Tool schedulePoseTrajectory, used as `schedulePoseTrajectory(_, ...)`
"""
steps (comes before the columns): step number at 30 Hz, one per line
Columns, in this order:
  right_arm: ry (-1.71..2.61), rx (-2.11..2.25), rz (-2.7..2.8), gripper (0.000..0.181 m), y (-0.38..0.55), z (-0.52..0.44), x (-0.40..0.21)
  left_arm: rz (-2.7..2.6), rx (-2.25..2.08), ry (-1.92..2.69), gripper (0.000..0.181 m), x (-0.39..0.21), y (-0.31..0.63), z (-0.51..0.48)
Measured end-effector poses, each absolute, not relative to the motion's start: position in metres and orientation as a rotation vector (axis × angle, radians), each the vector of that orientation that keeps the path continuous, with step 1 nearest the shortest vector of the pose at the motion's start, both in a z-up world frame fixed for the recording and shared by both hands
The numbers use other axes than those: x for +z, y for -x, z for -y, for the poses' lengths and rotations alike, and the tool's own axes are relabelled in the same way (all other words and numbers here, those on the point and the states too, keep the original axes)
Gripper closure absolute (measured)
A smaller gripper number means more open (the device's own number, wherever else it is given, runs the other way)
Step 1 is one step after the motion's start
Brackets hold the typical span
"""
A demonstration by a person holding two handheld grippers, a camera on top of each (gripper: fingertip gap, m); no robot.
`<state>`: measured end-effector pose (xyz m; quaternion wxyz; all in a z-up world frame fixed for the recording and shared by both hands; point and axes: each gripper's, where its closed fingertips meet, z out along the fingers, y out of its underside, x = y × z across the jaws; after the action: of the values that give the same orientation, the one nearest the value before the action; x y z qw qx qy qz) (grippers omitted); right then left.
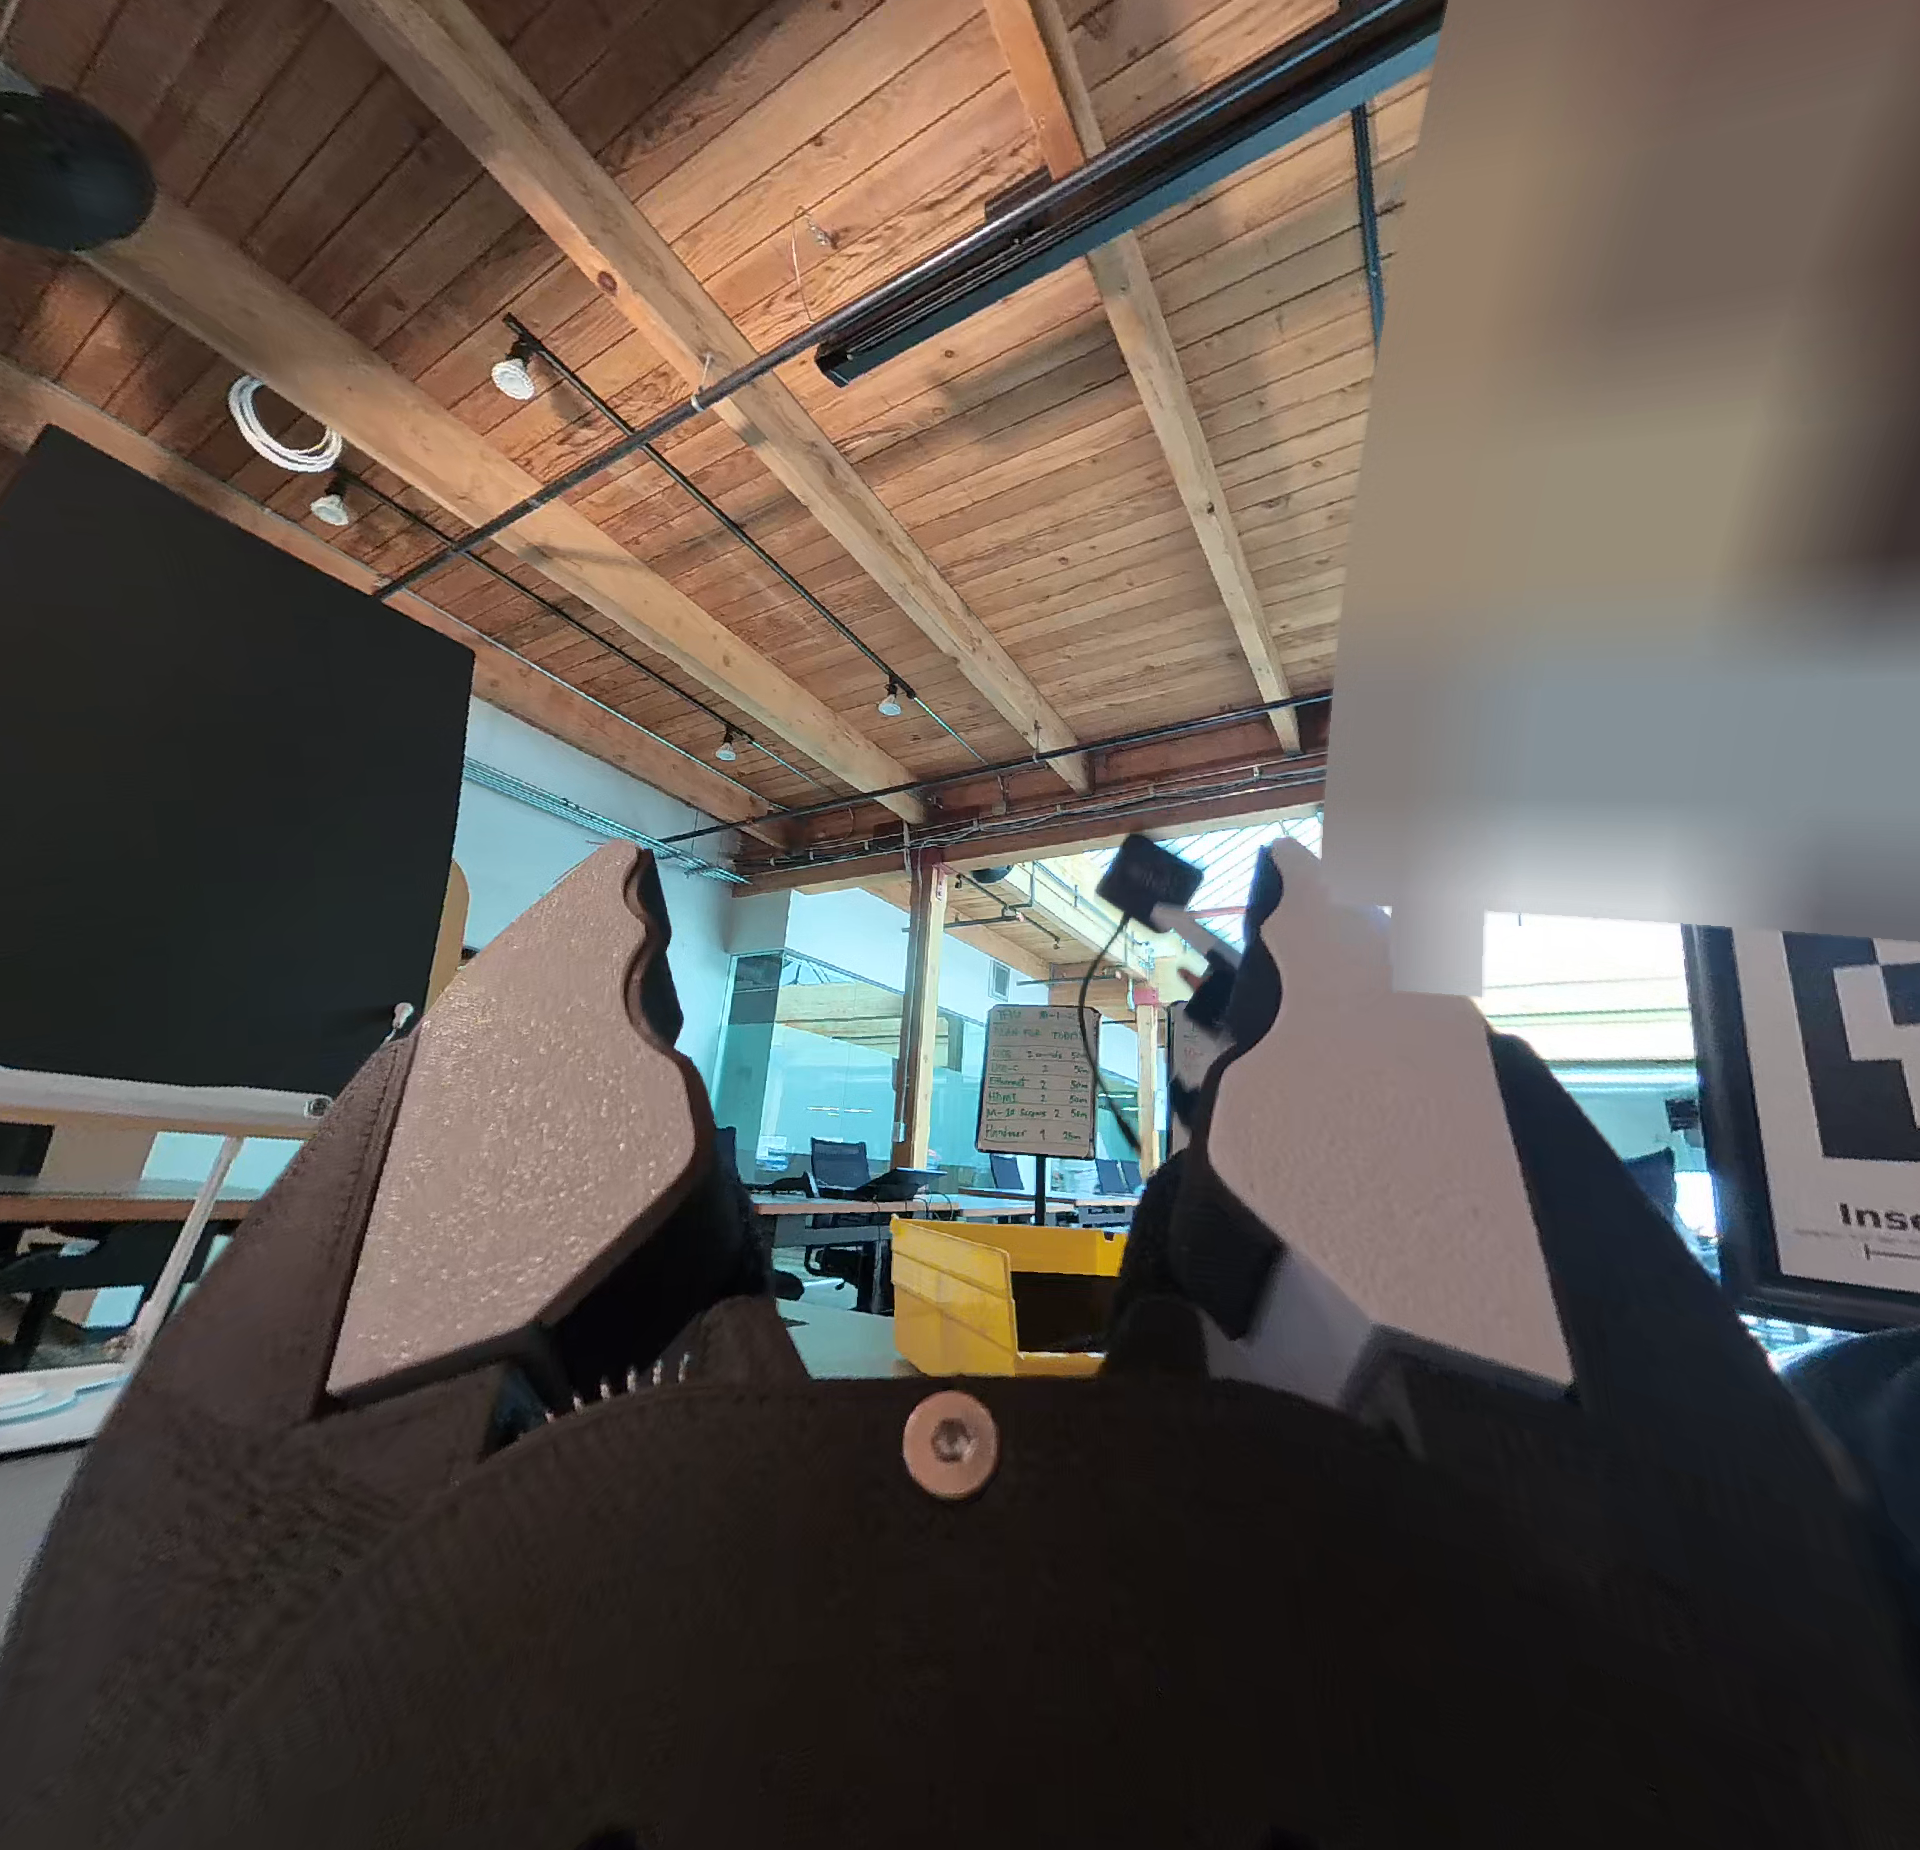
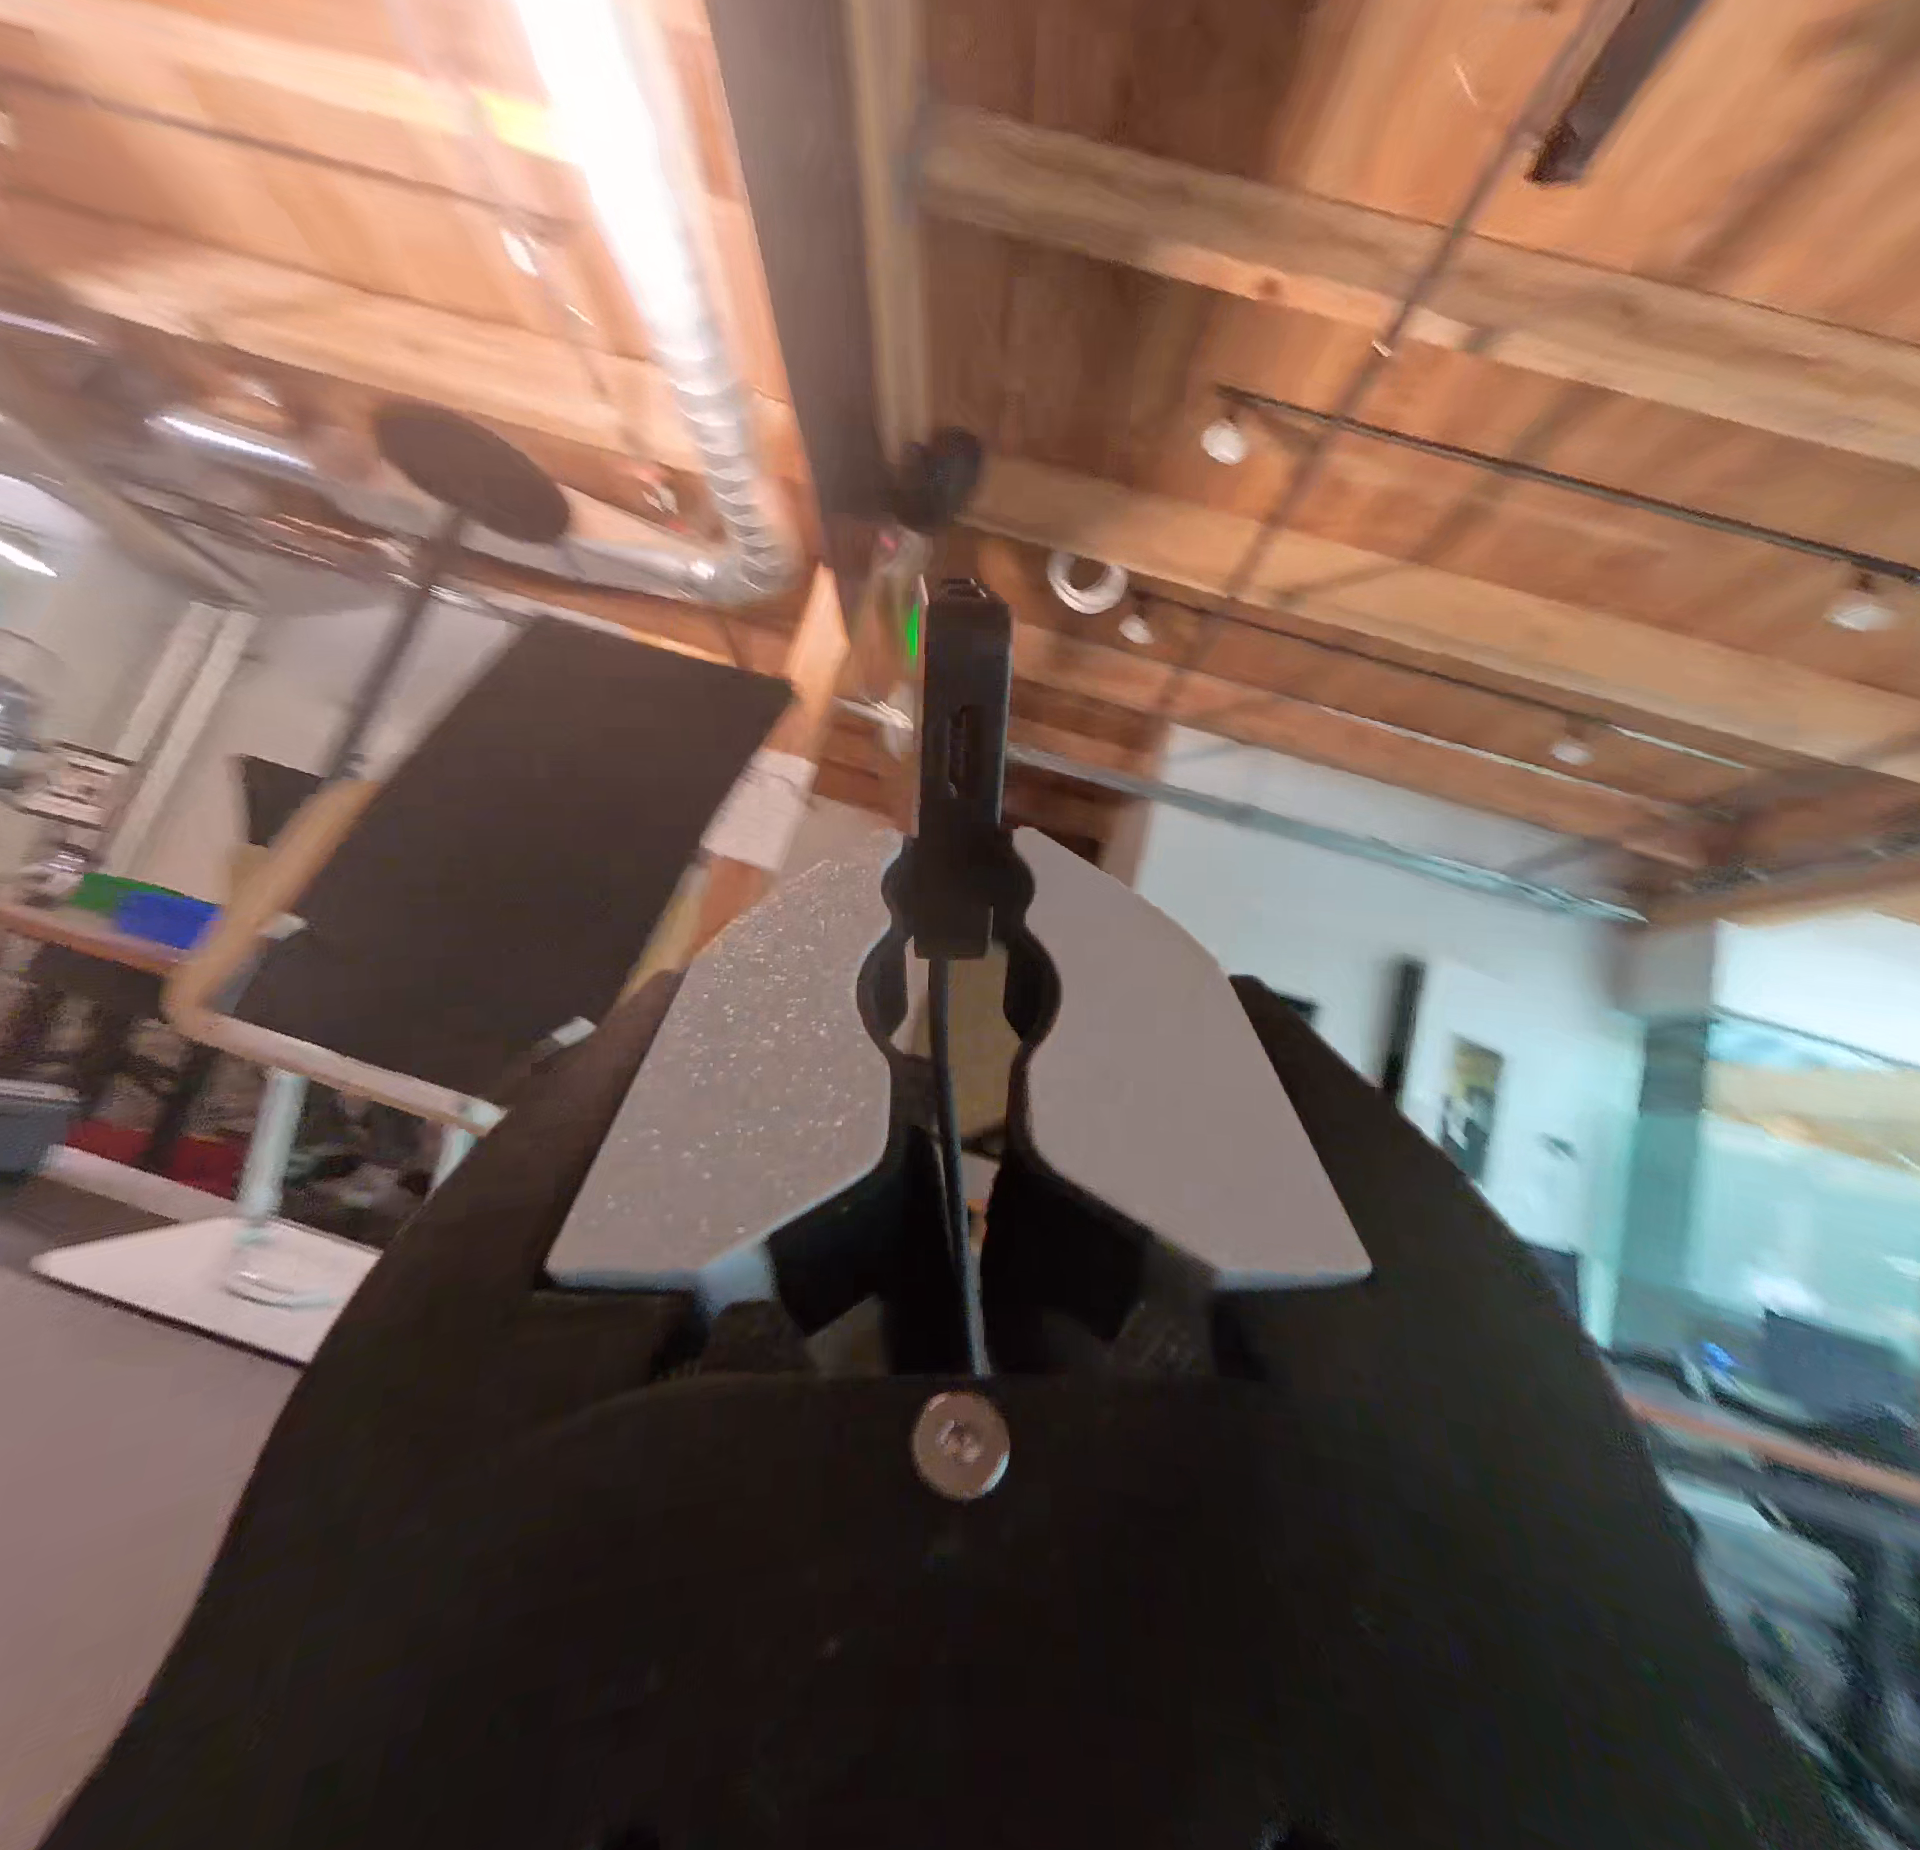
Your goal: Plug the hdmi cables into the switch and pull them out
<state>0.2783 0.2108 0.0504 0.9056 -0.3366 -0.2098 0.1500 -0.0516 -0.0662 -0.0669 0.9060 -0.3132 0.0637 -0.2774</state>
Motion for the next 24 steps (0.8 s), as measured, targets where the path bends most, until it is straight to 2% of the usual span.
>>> schedulePoseTrajectory(9, 0.947, 0.108, 0.402, 0.167, -0.296, -0.302, -0.023, -0.130, -0.585, 0.662, 0.078, -0.068, 0.050, 0.063)
schedulePoseTrajectory(17, 0.692, -0.195, 0.421, 0.168, -0.295, -0.297, -0.016, -0.157, -0.582, 0.672, 0.080, -0.068, 0.045, 0.062)
schedulePoseTrajectory(24, 1.228, -0.322, 0.703, 0.168, -0.280, -0.371, -0.104, -0.159, -0.599, 0.670, 0.081, -0.068, 0.044, 0.062)
